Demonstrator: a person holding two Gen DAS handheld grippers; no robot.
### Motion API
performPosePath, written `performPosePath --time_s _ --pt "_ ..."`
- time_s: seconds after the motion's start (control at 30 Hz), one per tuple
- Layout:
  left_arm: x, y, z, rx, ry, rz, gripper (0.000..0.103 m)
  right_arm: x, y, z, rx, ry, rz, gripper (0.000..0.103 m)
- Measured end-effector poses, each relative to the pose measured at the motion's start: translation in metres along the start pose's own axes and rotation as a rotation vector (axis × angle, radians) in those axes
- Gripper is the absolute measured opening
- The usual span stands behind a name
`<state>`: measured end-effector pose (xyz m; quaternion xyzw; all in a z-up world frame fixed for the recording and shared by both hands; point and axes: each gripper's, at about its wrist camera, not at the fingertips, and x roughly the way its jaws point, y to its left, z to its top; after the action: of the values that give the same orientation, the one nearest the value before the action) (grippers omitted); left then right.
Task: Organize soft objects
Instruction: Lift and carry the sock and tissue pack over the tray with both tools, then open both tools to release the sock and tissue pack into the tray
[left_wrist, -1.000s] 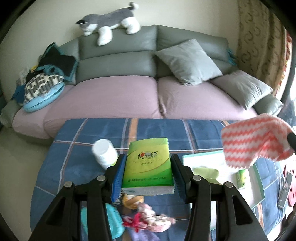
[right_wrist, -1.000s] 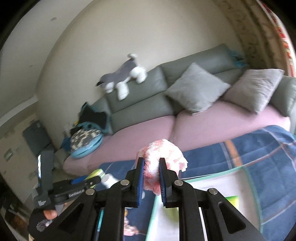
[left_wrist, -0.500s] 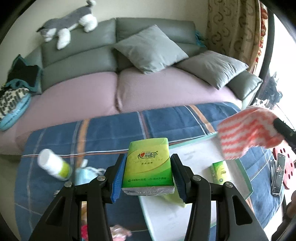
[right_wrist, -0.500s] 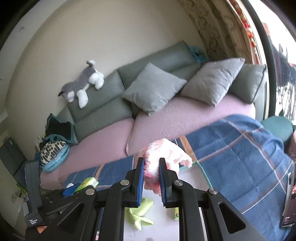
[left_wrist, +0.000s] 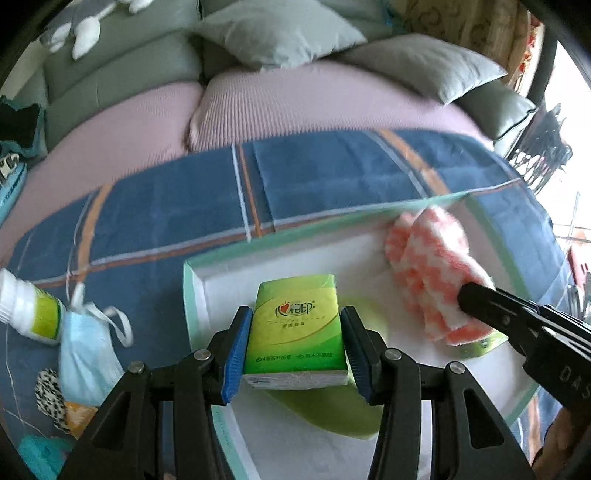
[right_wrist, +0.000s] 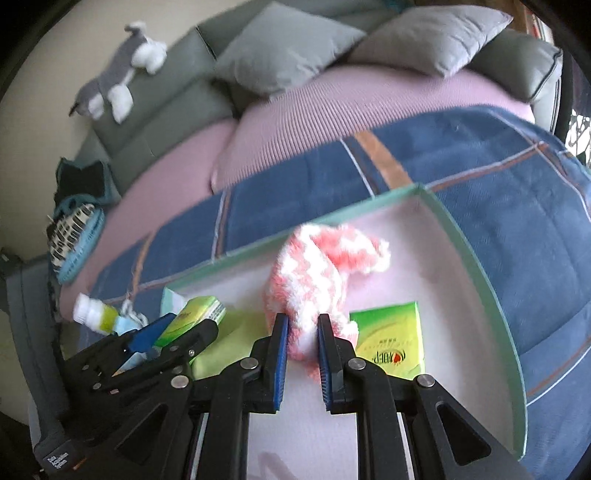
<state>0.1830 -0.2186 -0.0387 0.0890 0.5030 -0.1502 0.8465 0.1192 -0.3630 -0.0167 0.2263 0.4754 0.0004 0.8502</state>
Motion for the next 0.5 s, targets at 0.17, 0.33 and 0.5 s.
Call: performPosePath --time_s 0.17,0.33,0.5 --pt "0.014 0.008 -0.004 -0.028 0.042 0.012 0.051 0.008 0.004 -0.004 -0.032 0.051 -0.039 0.017" --pt "0.008 0.014 -0.003 -0.05 0.058 -0.004 0.052 0.008 0.013 -0.006 -0.076 0.07 -0.077 0.02" --pt "-0.013 0.016 0.004 -0.057 0.028 0.003 0.064 0.0 0.02 -0.005 -0.102 0.063 -0.115 0.028"
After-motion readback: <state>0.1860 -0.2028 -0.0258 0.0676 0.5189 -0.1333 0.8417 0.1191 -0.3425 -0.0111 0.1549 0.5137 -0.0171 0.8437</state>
